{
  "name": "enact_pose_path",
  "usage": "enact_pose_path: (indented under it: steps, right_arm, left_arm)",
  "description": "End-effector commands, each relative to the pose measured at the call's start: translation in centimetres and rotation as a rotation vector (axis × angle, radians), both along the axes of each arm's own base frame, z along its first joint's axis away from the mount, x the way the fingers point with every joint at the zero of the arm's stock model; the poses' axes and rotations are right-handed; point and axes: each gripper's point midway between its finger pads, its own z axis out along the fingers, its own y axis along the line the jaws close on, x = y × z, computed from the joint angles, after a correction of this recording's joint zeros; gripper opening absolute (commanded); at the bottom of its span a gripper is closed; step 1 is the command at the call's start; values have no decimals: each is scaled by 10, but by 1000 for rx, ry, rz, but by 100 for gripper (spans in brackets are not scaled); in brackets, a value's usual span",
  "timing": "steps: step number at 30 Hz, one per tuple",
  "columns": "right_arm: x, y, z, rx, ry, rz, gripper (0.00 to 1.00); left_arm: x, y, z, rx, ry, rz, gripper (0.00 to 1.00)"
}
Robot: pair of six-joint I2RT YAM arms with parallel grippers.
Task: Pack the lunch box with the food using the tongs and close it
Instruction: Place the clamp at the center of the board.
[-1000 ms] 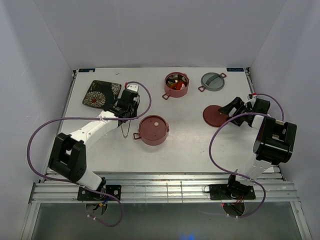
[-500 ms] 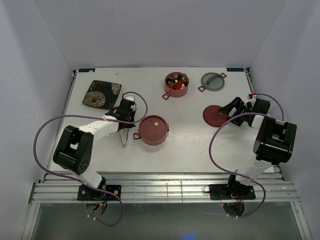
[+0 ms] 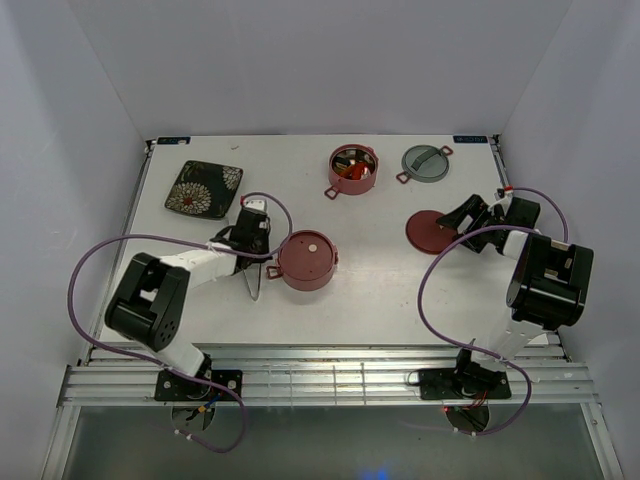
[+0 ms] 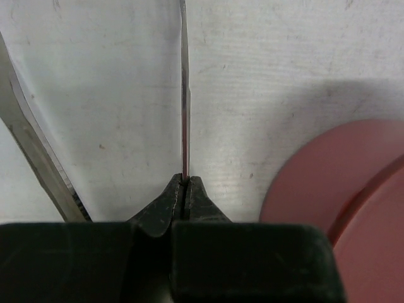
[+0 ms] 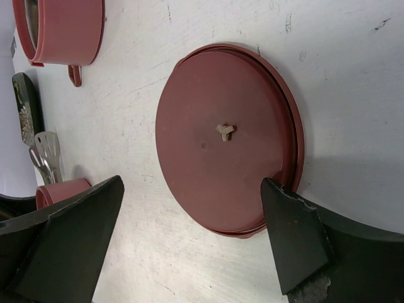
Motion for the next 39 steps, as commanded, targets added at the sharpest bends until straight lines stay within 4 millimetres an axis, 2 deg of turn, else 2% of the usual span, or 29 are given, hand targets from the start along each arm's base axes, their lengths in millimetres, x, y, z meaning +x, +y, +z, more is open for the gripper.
enact_pose_path:
  steps: [1, 6, 10, 11, 12, 14, 19, 22, 24, 25, 27, 30, 31, 32, 33, 34, 36, 37, 39]
  right_arm:
    - [0, -1, 7, -30, -31, 4, 95]
    - [-1, -1, 7, -30, -30, 4, 95]
    - [-2, -1, 9, -32, -33, 1, 95]
    - [-2, -1, 9, -34, -33, 2, 95]
    - [-3, 0, 10, -34, -37, 5, 95]
    - [-3, 0, 10, -34, -35, 5, 95]
    - [-4, 0, 12, -36, -35, 3, 95]
    - [-5, -1, 14, -41, -32, 0, 95]
    - [-7, -1, 13, -54, -25, 1, 95]
    - [-7, -2, 12, -61, -21, -2, 95]
    - [-9, -2, 9, -70, -5, -7, 95]
    - [-10, -4, 7, -87, 7, -13, 95]
    - [-11, -4, 5, -93, 15, -12, 95]
    - [-10, -7, 4, -104, 18, -18, 95]
    - [-6, -10, 7, -118, 16, -22, 95]
    - [-6, -13, 6, -132, 27, -28, 95]
    - [-1, -21, 8, -165, 25, -57, 95]
    - [5, -24, 13, -173, 14, -66, 95]
    - [10, -29, 9, -181, 36, -82, 95]
  left_arm:
    - [-21, 1, -7, -34, 41, -7, 5]
    - [-32, 0, -5, -49, 53, -24, 9]
    - [-37, 3, -1, -57, 68, 5, 16]
    - [-38, 4, -1, -56, 76, 16, 19]
    - [-41, 4, 0, -58, 84, 16, 25]
    - [-43, 5, -1, -55, 98, 23, 29]
    - [-50, 18, -2, -22, 113, 91, 48]
    - [-53, 30, 4, 11, 99, 154, 52]
    - [-48, 31, 24, -7, 54, 172, 57]
    - [-44, 29, 34, -24, 29, 173, 70]
    - [-29, 17, 76, -99, -69, 154, 72]
    - [-16, -8, 126, -205, -157, 86, 72]
    - [-6, -22, 157, -242, -215, 52, 72]
    - [-2, -31, 169, -252, -232, 25, 72]
    - [3, -41, 173, -258, -224, -4, 71]
    - [10, -58, 199, -281, -269, -41, 71]
    - [19, -75, 212, -267, -294, -90, 71]
    - [28, -95, 220, -268, -304, -127, 71]
    - [34, -120, 226, -264, -311, -191, 71]
